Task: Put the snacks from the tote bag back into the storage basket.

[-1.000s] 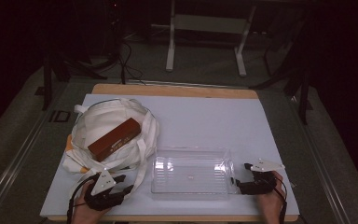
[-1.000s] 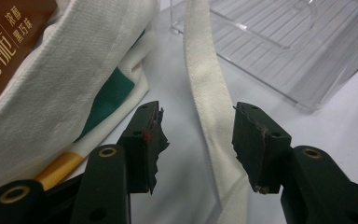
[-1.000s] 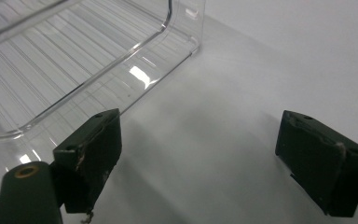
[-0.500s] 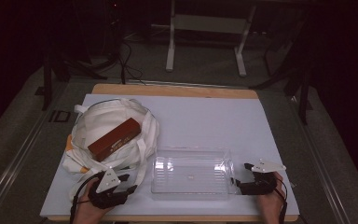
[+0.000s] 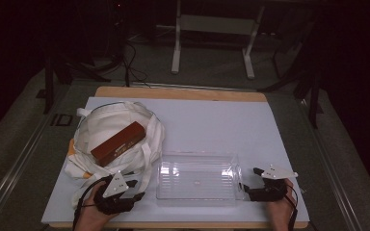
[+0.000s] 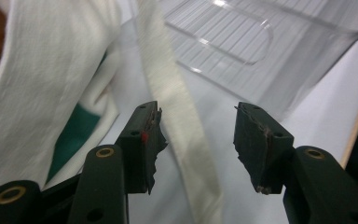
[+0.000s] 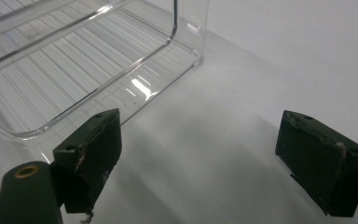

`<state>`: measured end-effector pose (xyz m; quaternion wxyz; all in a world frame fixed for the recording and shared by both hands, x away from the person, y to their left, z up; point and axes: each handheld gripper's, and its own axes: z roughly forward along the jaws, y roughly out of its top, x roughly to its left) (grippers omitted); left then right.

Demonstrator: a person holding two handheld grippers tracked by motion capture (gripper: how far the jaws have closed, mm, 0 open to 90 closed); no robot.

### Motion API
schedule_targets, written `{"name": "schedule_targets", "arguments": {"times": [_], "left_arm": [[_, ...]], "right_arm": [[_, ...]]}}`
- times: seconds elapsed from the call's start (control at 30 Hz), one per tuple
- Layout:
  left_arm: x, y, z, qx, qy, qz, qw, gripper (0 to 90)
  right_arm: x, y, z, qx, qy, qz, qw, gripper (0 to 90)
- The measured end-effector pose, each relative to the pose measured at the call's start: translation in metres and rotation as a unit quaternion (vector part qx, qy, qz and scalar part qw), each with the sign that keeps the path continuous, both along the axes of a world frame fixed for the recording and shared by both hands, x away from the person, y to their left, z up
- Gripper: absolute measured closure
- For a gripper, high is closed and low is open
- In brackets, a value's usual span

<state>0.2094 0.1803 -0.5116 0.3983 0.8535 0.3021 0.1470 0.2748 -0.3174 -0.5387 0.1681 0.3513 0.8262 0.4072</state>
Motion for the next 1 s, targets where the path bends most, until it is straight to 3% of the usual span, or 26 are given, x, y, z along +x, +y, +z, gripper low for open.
{"name": "schedule_targets", "arguments": {"times": [0.37, 0.43, 1.0], "left_arm": [[0.004, -0.001, 0.017, -0.015, -0.001, -0.028, 0.9995, 50.7], [0.006, 0.001, 0.020, -0.026, 0.001, -0.033, 0.9991, 50.7], [0.020, 0.018, 0.063, -0.029, -0.027, -0.021, 0.9990, 49.4]], "right_arm": [[0.000, -0.001, 0.000, 0.001, -0.005, 0.001, 1.0000, 14.4], [-0.001, -0.001, 0.000, 0.002, -0.007, 0.000, 1.0000, 14.3], [-0.002, -0.001, 0.001, 0.007, -0.008, 0.000, 0.9999, 14.3]]}}
